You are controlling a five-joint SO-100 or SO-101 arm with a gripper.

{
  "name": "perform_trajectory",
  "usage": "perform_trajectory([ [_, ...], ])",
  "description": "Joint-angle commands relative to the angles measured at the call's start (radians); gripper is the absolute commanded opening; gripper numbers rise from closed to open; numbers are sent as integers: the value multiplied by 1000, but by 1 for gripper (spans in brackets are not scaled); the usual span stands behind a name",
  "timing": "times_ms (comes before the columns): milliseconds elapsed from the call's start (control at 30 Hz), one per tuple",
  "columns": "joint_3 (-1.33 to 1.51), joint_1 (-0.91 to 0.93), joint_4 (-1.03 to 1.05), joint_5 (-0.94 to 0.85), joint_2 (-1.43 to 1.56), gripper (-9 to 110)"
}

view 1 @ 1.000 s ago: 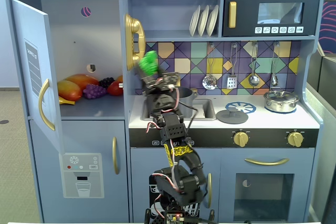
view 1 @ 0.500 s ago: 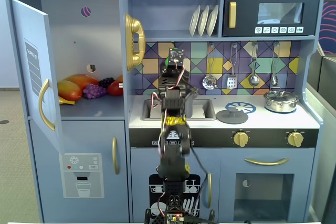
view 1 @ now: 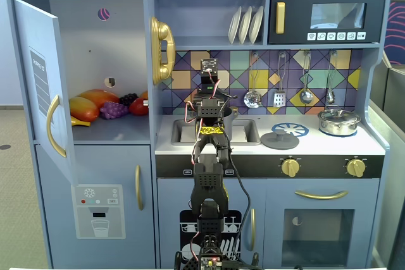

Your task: Pick up the green pineapple from the left cabinet and place it in the gray recipient

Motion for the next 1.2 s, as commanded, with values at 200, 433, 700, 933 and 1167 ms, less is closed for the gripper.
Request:
perform_trajectory([
  [200,-86,51,18,74,-2,27],
  [433,-121,60,35,112,-2,41],
  [700,-97,37,365,117,236,26],
  [933,299,26,831,91,678,0],
  [1167,848,40,821,140,885,0],
])
